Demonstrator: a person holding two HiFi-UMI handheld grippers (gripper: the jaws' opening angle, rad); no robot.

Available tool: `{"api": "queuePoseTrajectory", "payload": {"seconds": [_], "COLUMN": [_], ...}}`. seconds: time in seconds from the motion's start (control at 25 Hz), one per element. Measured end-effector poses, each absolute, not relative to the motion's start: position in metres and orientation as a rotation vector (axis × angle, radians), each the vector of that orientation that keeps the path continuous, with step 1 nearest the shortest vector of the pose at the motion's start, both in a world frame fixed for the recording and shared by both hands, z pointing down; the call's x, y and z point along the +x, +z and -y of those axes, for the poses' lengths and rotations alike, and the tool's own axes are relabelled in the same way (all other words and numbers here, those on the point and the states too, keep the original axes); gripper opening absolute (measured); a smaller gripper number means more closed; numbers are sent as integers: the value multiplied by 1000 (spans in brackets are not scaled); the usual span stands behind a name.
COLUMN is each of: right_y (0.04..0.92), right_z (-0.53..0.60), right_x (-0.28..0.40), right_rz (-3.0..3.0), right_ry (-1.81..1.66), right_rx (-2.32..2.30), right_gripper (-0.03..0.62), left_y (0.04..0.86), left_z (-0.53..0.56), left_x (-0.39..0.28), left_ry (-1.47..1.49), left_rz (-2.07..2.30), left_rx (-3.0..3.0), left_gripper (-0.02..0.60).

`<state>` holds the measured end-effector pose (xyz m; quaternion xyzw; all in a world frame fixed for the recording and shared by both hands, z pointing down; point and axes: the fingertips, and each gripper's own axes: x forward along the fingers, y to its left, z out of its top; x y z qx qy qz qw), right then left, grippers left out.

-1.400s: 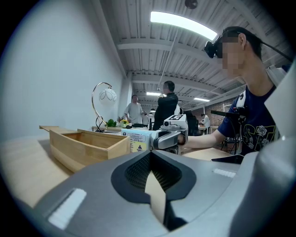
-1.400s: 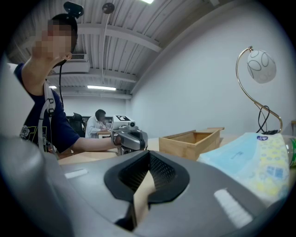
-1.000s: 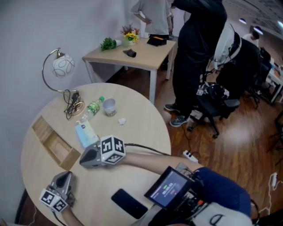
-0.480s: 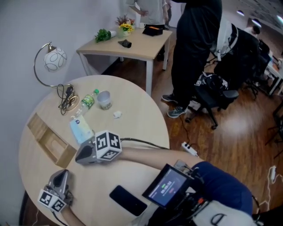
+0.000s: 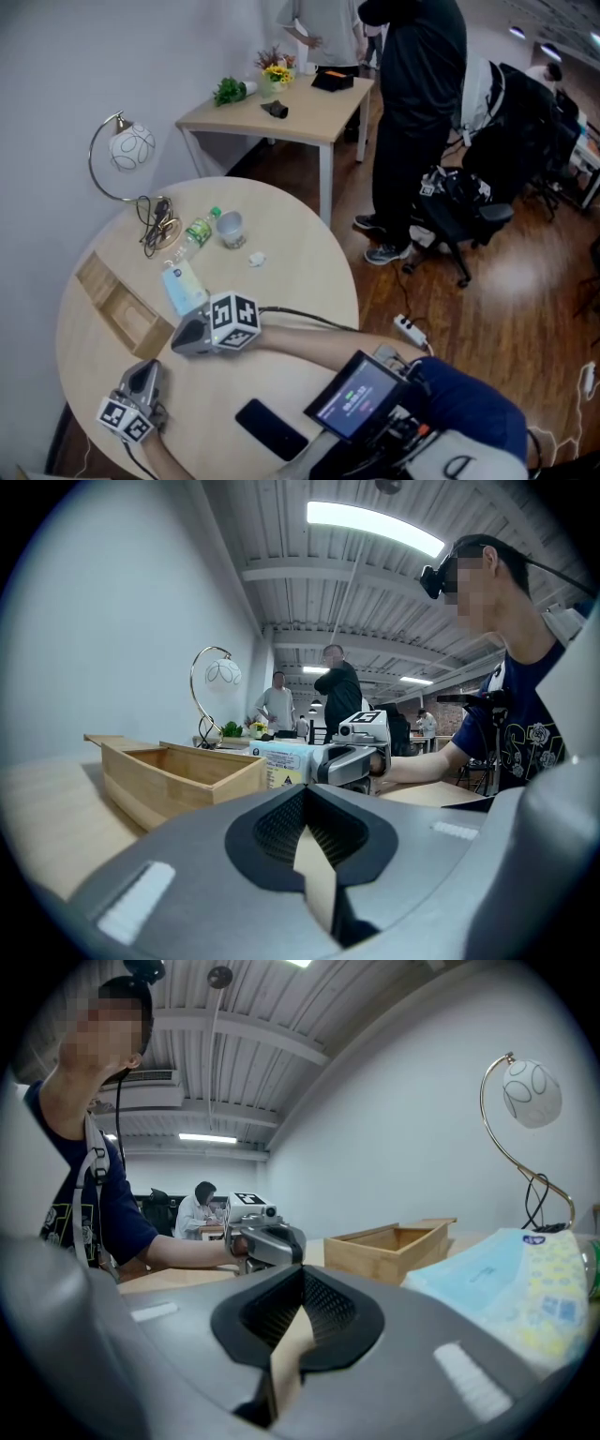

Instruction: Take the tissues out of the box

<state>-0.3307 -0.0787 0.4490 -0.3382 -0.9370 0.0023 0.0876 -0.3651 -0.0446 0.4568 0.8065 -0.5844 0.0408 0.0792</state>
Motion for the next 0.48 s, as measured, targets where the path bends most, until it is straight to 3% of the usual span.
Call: {"api": "queuePoseTrajectory", "payload": {"seconds": [0.24, 0.48], "right_y": [452, 450], "right_z": [85, 90], "right_x": [-329, -329], "right_rz": [2800, 2820], "right_ry": [7, 6], "right_rx": [-960, -934], "right_gripper": [6, 6], "left_y": [458, 456], "left_z": [32, 26], "left_x": [-393, -381], "left_ry": [87, 95], "left_rz": [2070, 2064], "left_rx": [2121, 2137], "left_gripper": [5, 5]}}
